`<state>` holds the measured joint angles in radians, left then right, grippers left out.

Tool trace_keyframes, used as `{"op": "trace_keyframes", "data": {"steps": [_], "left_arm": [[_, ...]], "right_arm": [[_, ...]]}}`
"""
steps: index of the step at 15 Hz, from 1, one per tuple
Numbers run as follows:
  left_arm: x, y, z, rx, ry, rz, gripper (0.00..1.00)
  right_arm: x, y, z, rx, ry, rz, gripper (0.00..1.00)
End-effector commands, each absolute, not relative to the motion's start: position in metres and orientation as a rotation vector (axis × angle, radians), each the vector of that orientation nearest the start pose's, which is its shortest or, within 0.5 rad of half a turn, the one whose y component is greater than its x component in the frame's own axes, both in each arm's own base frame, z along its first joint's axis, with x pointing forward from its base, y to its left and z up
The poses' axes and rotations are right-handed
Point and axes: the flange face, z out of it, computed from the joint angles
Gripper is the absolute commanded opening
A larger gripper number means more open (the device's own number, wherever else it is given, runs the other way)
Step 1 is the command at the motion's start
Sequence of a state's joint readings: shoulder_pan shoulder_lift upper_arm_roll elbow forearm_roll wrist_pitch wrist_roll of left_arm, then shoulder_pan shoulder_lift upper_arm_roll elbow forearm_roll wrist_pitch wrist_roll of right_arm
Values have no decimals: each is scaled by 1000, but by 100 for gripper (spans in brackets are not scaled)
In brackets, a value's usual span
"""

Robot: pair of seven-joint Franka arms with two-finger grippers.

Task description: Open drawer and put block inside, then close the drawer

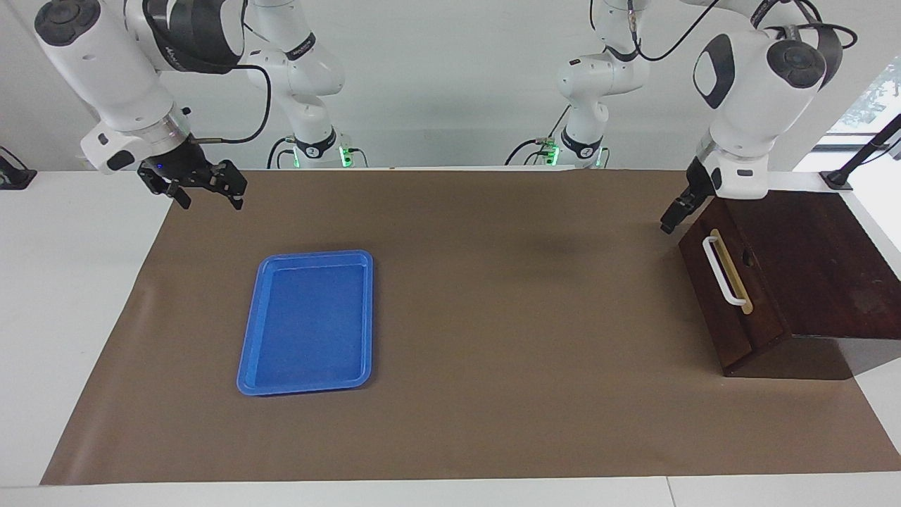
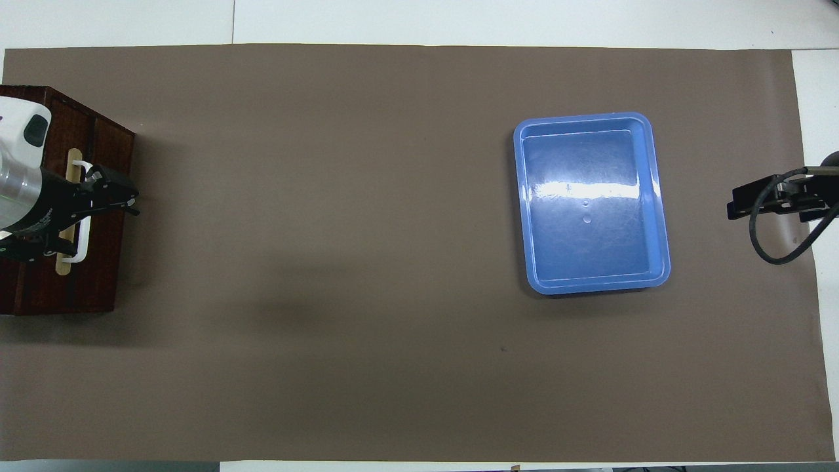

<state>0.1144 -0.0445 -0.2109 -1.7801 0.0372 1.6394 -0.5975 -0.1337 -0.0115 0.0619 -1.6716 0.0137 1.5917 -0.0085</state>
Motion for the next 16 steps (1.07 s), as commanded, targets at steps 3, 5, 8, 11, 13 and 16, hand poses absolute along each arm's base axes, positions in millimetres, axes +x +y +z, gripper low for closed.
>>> {"op": "trace_keyframes", "data": {"steps": [3,5,8,11,13,16], "left_arm": [[534,-77,549,-3049,-339,222,100],[540,-89,552,-3071,-192,244,100],[550,-97,543,-3076,-136,277,100],[552,-97,555,-3088,-29,264,100],[554,-94,566,-3096,-15,228,100],[555,-80,571,-3101,25,218,100]], "right_arm": [[547,-39,590,-3139,108,121,100],[547,-39,590,-3139,108,121,100],[547,-39,590,-3139,108,123,100],[546,-39,591,-3141,108,118,100],[544,-40,594,-3142,110,111,100],[544,-40,593,-3142,110,114,100]]}}
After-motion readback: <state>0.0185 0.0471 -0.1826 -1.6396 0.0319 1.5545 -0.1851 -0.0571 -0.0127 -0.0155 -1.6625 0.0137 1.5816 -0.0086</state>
